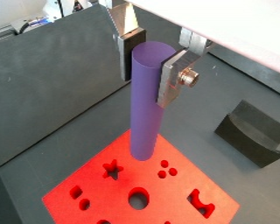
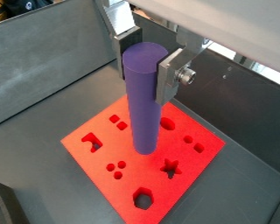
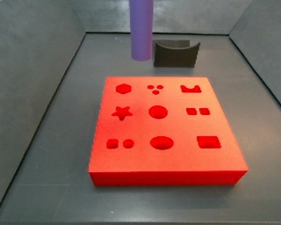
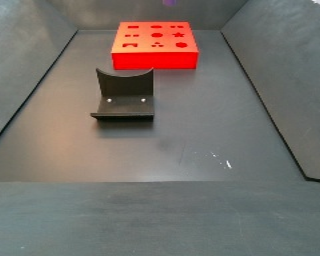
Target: Insert the round object.
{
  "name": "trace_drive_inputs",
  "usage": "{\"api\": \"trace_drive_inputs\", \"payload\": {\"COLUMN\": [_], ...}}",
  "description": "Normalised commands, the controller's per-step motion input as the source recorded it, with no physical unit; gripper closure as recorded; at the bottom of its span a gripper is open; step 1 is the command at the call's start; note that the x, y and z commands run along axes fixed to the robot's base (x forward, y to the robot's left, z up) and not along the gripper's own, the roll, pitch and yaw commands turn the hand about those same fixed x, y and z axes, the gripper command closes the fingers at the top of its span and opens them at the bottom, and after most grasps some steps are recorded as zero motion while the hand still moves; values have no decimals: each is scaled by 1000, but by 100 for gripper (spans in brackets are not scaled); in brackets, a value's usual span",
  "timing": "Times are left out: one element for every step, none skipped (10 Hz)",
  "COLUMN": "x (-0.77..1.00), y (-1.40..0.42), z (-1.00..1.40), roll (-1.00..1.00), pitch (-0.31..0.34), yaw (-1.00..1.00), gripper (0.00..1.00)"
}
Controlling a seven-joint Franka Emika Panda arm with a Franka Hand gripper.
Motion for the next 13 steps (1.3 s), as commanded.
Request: {"api": "trace_drive_inputs", "payload": {"x": [234, 649, 649, 517, 403, 354, 291, 166, 40, 0, -11, 66, 271], "y": [-394, -409, -269, -240, -151, -146, -66, 0, 0, 0, -89, -149, -91], "z": [-334, -463, -483, -546, -483, -463, -463, -409, -366, -263, -169, -169, -183], "roll": [124, 250, 327, 340, 349, 243, 86, 0, -73, -144, -101, -50, 0], "pitch": [-20, -59, -34, 0, 6, 26, 31, 20, 0, 0, 0, 0, 0], "yaw": [0, 57, 97, 103, 86, 40, 0, 0, 0, -40, -83, -17, 0], "gripper": [100, 100, 100, 100, 100, 100, 100, 100, 100, 100, 100, 100, 100]}}
